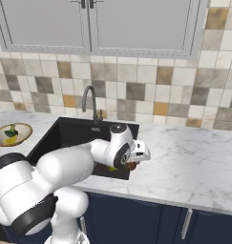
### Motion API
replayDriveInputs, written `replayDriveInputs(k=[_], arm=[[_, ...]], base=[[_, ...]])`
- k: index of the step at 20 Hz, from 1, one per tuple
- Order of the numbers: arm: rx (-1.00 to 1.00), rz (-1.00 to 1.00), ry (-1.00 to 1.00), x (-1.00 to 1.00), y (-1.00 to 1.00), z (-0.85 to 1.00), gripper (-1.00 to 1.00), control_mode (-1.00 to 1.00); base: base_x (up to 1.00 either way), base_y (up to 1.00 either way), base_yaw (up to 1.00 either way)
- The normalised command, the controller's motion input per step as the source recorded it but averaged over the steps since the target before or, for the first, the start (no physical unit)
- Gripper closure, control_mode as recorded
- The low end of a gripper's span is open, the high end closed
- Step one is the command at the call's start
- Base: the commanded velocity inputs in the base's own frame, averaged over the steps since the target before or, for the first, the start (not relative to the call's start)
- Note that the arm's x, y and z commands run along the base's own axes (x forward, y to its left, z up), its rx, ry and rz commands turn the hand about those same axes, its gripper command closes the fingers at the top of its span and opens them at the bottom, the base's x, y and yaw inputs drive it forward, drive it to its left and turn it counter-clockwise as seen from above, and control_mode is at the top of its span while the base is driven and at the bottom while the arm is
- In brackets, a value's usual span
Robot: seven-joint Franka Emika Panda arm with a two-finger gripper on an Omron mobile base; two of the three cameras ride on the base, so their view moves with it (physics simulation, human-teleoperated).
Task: There is a mixed pile of frozen fruits and vegetables on the counter. Locate all the frozen vegetables and place the items in a bowl on the counter. Take all the frozen fruits and defrost them in a running sink.
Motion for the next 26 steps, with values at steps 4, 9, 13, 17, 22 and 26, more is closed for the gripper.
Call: replayDriveInputs(k=[4,9,13,17,22,26], arm=[[0.06,0.0,0.0,0.29,0.36,0.03,1.0,-1.0],[0.04,0.0,0.0,0.37,0.42,0.0,1.0,-1.0],[0.01,0.0,0.0,0.32,0.49,0.0,1.0,-1.0],[0.01,0.0,0.0,0.32,0.4,0.0,1.0,-1.0],[0.01,0.0,0.0,0.4,0.23,0.0,1.0,-1.0],[0.02,0.0,-0.03,0.28,0.02,-0.02,1.0,-1.0]], base=[[0.0,0.0,0.0],[0.0,0.0,0.0],[0.0,0.0,0.0],[0.0,0.0,0.0],[0.0,0.0,0.0],[0.0,0.0,0.0]])
